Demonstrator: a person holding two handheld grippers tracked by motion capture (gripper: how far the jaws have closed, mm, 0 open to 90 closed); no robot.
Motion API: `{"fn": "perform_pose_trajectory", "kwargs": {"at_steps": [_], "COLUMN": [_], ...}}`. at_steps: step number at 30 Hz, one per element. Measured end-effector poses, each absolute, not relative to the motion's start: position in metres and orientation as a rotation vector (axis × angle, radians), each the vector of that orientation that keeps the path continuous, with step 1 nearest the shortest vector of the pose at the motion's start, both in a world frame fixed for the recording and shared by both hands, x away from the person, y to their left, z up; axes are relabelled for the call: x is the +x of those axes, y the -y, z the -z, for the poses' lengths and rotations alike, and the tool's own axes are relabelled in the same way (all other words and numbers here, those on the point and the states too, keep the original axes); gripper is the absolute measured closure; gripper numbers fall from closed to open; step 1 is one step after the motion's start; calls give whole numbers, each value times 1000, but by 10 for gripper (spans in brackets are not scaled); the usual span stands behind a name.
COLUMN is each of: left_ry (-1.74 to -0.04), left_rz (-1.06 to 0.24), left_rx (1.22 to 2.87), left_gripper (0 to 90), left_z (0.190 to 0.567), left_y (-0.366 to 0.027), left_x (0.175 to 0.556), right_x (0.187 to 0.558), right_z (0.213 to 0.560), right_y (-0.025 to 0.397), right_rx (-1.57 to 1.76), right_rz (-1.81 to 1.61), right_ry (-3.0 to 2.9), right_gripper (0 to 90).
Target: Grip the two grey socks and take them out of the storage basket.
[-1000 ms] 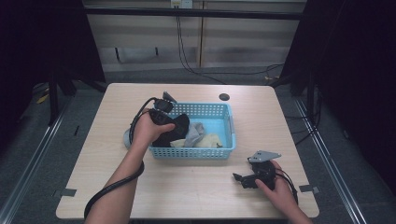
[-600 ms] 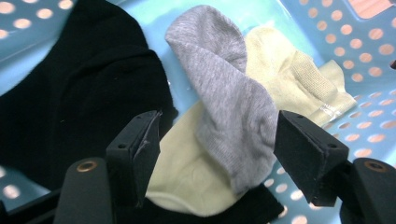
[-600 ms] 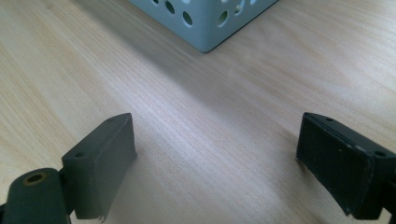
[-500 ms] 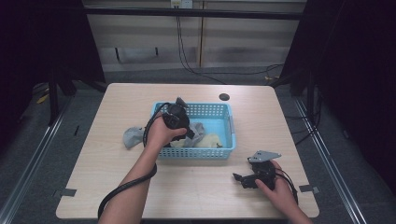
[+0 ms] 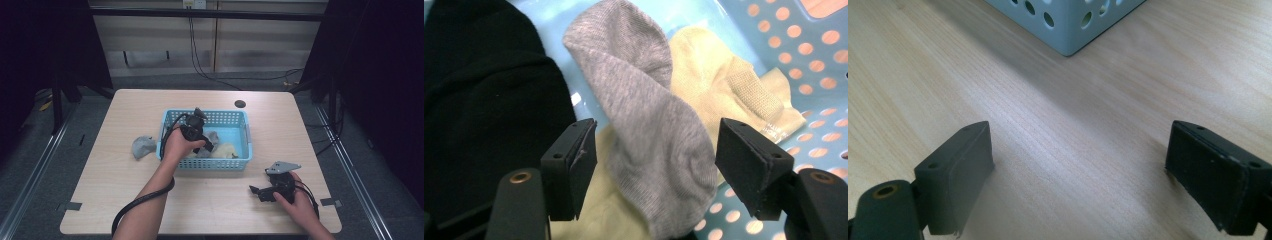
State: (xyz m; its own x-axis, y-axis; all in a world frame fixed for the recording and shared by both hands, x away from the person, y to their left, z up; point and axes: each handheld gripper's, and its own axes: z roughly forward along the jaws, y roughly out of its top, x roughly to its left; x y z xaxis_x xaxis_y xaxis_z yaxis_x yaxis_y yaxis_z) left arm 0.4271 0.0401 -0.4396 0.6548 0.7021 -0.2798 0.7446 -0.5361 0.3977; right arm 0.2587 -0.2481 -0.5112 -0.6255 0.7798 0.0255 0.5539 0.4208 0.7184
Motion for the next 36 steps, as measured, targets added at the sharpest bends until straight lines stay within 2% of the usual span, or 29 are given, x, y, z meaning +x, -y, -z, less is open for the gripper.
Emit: {"fn": "perform_pose_trajectory", "kwargs": {"at_steps": [6,13,15,17,20,36], "left_ry": [-1125,-1123,-1121,-1126,-1130,-1127], "left_rz": [126,122,113,110,112,67], "left_rx": [2392,2422,2434,2442,2451,2445], "left_gripper": [345,458,563,722,815,833], "left_z": [446,452,451,448,445,408], "left_y": [-36,-36,-36,-38,-40,-65], "left_x": [427,426,427,427,428,427], "right_x": [259,259,259,259,259,259], "right_z": [511,511,511,511,511,511], "right_y": [248,248,248,248,248,248], "right_rx": [1151,1153,1153,1152,1152,1153], "right_rz": [-1021,-1020,-1020,-1020,-1020,-1020], "right_ry": [-2368,-2368,-2368,-2368,-2368,-2368], "right_gripper": [110,110,110,110,110,110]}}
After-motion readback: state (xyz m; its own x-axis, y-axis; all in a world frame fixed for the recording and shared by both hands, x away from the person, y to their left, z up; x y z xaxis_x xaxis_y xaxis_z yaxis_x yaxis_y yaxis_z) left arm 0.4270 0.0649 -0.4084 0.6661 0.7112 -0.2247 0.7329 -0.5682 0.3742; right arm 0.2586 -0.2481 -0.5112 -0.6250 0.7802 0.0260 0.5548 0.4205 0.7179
